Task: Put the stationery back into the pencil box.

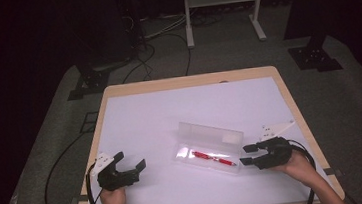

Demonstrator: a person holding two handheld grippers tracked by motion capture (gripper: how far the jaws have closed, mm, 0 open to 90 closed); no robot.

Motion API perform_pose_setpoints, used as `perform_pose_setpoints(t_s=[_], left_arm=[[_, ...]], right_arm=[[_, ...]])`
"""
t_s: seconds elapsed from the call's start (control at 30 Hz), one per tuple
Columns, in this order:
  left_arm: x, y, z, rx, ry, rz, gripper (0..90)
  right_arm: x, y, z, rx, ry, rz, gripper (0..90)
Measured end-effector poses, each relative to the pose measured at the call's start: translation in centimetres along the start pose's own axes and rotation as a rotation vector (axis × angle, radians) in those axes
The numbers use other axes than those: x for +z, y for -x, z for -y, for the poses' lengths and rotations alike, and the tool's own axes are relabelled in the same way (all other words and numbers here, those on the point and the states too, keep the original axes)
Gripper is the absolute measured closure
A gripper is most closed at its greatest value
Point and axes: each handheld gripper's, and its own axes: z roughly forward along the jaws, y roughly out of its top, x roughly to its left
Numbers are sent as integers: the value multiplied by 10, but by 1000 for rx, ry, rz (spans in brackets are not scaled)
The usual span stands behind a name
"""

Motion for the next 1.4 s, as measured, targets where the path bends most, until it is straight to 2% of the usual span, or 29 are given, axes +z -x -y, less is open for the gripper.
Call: perform_pose_setpoints(t_s=[1.4], left_arm=[[0, 0, 0, 1, -1, -2, 0]], right_arm=[[-36, 12, 45, 81, 14, 80, 454]])
